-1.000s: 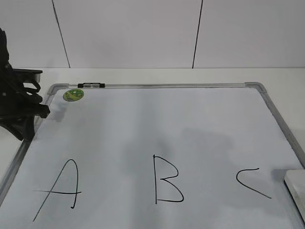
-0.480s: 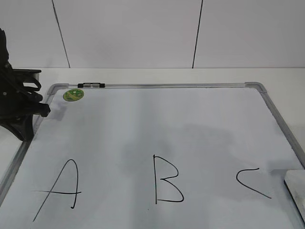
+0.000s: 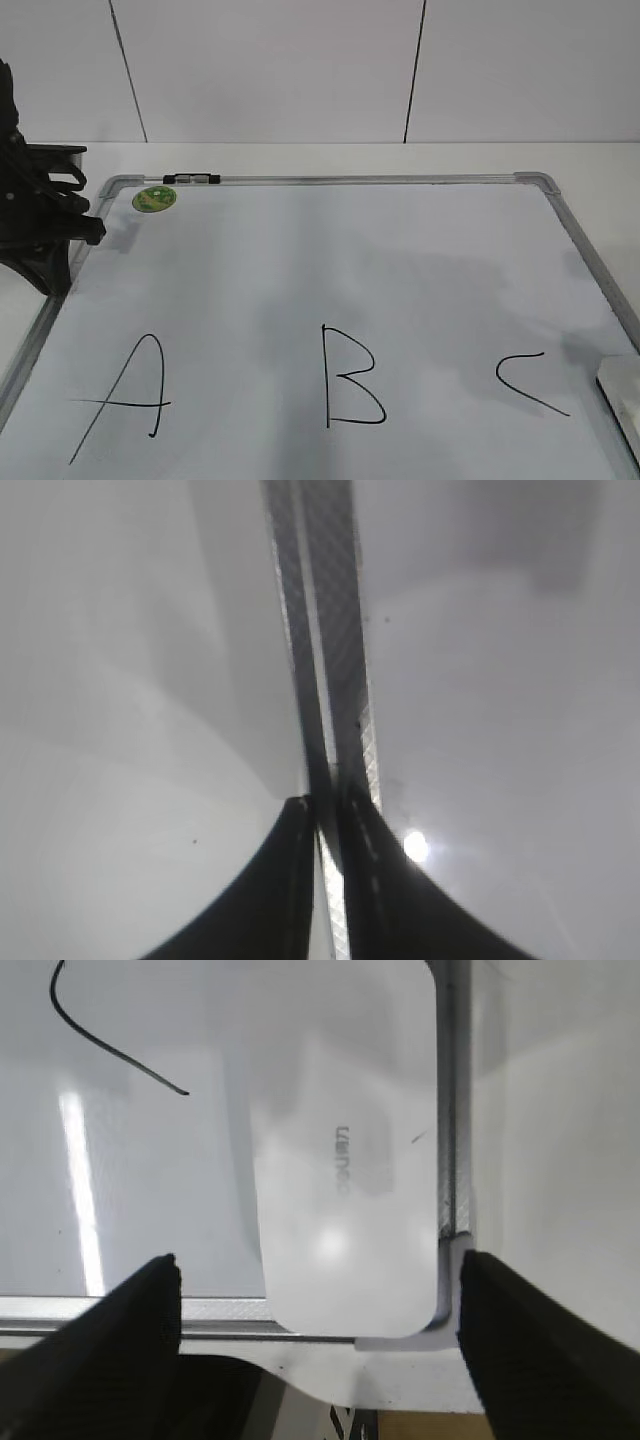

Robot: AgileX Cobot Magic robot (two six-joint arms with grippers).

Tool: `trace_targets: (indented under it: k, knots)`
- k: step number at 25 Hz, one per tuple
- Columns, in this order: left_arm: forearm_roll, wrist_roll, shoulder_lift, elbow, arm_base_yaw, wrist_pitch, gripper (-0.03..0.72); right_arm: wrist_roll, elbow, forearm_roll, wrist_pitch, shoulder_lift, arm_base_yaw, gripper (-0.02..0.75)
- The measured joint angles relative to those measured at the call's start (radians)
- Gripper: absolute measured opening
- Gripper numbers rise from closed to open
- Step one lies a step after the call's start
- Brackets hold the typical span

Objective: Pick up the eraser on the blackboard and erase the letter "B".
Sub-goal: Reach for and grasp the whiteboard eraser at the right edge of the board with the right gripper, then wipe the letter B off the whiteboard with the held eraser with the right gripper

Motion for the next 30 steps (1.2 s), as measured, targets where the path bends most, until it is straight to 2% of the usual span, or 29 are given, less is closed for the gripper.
trace_targets:
  k: [13,30]
  knots:
    - [0.0,0.0,0.0,0.0,0.0,0.0,0.046,-0.006,0.0,-0.02,-0.134,0.188,0.006,0.667]
    - [0.0,0.0,0.0,-0.002,0.0,0.0,0.046,-0.007,-0.009,-0.023,-0.148,0.294,0.007,0.661]
